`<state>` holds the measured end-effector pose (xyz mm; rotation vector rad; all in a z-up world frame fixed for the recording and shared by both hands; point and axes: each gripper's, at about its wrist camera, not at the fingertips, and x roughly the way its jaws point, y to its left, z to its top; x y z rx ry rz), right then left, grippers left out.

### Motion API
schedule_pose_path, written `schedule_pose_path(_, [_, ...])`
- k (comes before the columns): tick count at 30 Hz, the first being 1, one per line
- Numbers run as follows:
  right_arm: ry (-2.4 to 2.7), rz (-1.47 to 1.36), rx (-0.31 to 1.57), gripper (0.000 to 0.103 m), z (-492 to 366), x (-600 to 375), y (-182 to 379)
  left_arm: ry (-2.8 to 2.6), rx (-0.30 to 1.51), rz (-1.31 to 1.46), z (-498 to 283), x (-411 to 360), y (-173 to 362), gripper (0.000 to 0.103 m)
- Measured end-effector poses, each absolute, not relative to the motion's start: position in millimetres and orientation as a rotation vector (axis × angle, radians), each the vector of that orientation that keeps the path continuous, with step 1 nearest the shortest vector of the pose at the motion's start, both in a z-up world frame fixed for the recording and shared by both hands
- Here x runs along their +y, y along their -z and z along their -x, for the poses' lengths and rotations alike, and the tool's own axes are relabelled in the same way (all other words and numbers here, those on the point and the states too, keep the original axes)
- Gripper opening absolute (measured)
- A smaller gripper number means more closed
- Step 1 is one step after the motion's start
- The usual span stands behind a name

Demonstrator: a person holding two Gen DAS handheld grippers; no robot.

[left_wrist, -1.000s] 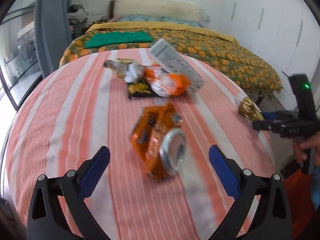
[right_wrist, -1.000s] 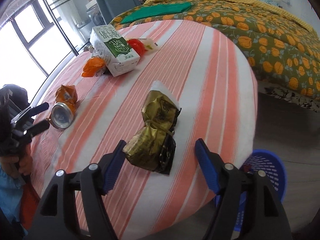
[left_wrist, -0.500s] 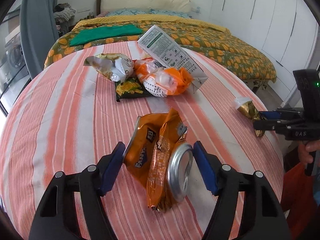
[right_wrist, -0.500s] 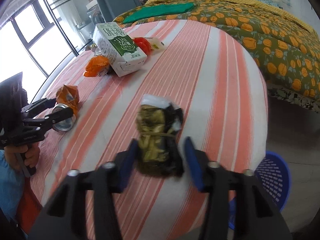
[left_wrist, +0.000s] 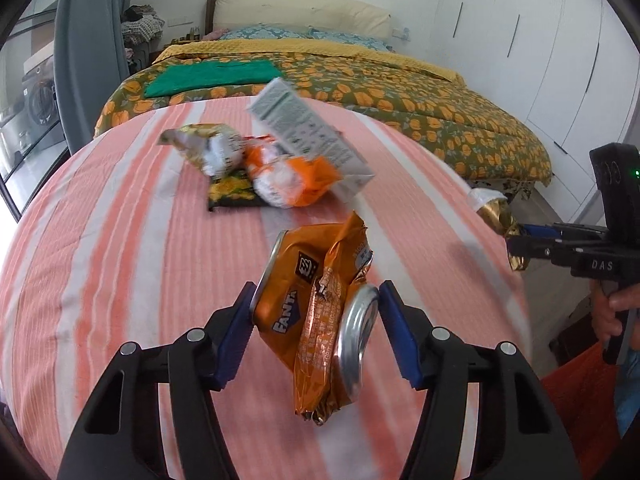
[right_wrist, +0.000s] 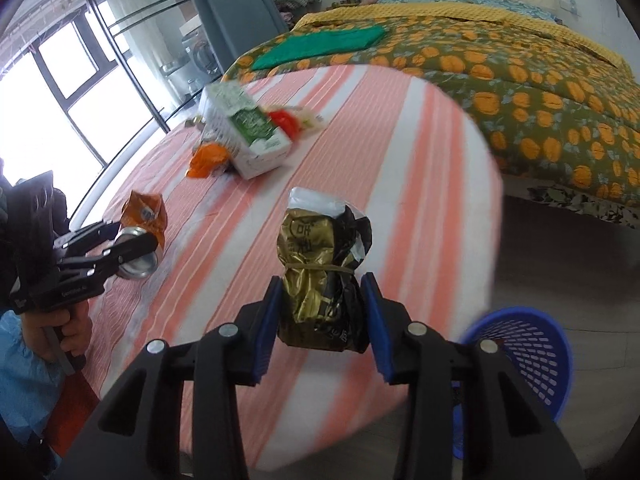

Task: Collect trash
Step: 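Carry the can and gold bag over the wastebasket and open both tools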

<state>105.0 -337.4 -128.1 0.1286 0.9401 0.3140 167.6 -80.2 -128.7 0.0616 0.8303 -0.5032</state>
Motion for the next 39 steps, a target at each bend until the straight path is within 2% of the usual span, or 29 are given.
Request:
schedule_pose_path(7, [-0.148, -0.089, 0.952, 0.039, -84, -431, 113, 0.637, 0.84, -0.073, -152, -172, 104, 0.061])
schedule_pose_path(13, [-0.002, -0.08, 1.039, 0.039, -66, -502, 150, 0.782, 0.863, -0.101, -126, -267, 98, 0.064])
schedule_pose_path(23, [0.09, -0.139, 1.134, 0.039, -48, -558, 191, 0.864, 1.006, -0.167, -99, -394, 174, 0.066])
schedule_pose_path(34, [0.102, -0.299, 1.114, 0.04, -44, -591, 199, 0.826, 1.063, -0.182, -125, -428, 226, 0.069])
schedule_pose_path(35, [0.096, -0.312, 1.112, 0.041, -45, -591, 199, 0.824, 1.065, -0.179, -127, -430, 228, 0.07])
schedule_pose_path(36, [0.09, -0.319, 1.111, 0.041, -47, -592, 199, 0.821, 1.07, -0.175, -129, -431, 231, 0.076])
schedule_pose_path(37, [0.089, -0.33, 1.108, 0.05, -48, -592, 200, 0.816, 1.079, -0.17, -131, -433, 235, 0.087])
schedule_pose_path(38, [0.091, -0.336, 1.103, 0.063, -48, -592, 199, 0.805, 1.083, -0.164, -133, -434, 238, 0.09])
schedule_pose_path(39, [0.088, -0.344, 1.094, 0.064, -48, -592, 199, 0.794, 1.082, -0.157, -134, -434, 240, 0.091])
